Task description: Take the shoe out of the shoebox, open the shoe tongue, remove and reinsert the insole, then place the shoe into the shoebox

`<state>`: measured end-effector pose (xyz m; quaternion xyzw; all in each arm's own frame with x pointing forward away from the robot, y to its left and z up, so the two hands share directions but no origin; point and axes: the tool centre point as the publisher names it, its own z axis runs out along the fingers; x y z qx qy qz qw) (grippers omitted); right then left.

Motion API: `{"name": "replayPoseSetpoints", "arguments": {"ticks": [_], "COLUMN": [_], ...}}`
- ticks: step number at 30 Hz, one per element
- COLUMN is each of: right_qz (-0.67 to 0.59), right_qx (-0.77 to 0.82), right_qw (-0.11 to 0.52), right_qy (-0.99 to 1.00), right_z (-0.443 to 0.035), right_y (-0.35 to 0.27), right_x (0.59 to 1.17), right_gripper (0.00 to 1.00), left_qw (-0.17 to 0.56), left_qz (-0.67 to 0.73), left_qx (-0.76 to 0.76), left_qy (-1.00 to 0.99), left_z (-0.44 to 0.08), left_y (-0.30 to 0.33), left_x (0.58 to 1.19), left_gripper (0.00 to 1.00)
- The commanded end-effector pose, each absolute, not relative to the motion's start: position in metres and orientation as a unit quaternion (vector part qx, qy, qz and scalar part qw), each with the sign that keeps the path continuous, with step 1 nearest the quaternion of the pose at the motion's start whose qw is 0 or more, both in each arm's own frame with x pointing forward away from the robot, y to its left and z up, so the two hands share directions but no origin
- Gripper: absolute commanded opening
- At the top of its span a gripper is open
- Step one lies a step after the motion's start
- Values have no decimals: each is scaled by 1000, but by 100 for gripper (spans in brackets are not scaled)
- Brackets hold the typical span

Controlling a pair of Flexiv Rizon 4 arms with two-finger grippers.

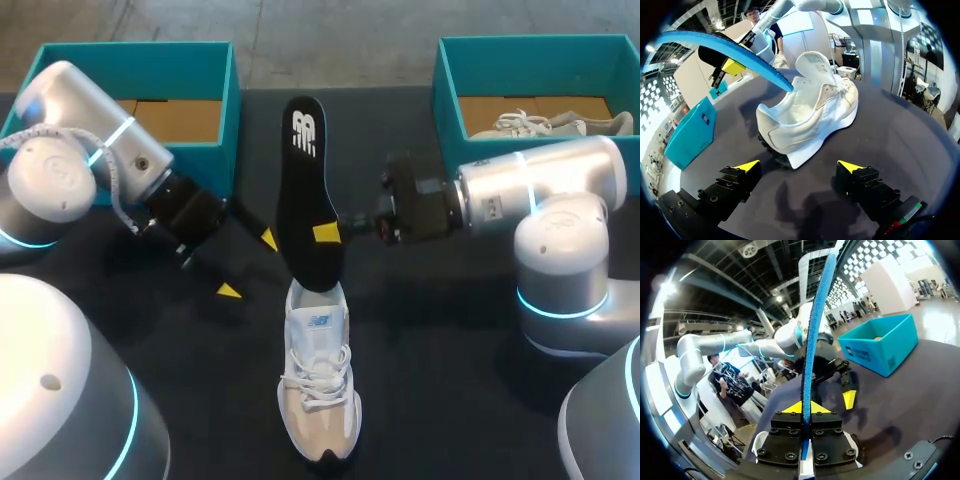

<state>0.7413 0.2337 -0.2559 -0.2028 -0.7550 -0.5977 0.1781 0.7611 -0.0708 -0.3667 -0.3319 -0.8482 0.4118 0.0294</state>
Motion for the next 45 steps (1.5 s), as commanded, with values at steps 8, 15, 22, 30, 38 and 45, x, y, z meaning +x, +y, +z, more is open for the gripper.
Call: {"name": "replayPoseSetpoints", "arguments": {"ticks": [8,15,22,30,38,45], "right_qz": [-595,-592,-587,-586,-584,-586], "right_qx": [-194,-189,-193,-199,-206,-214], "right_qw": [184,188,198,205,216,223], "right_qy": [-758,-760,-761,-759,-755,-749], "right_z": [-259,-264,-268,-269,-271,-280], "right_y": [253,262,265,265,268,273], "right_x": [741,740,737,731,721,715], "right_gripper": [0,0,0,0,0,0], "left_qw": [32,32,32,32,32,32], "left_qz": [411,411,411,411,411,411], "left_qx": [-333,-333,-333,-333,-333,-333], "left_qy": [-848,-848,-848,-848,-848,-848], "left_z": [-369,-369,-369,-369,-369,-369], "left_y": [-73,-73,-73,-73,-73,-73], "left_x": [764,764,764,764,764,764], "left_gripper": [100,100,100,100,100,100]}}
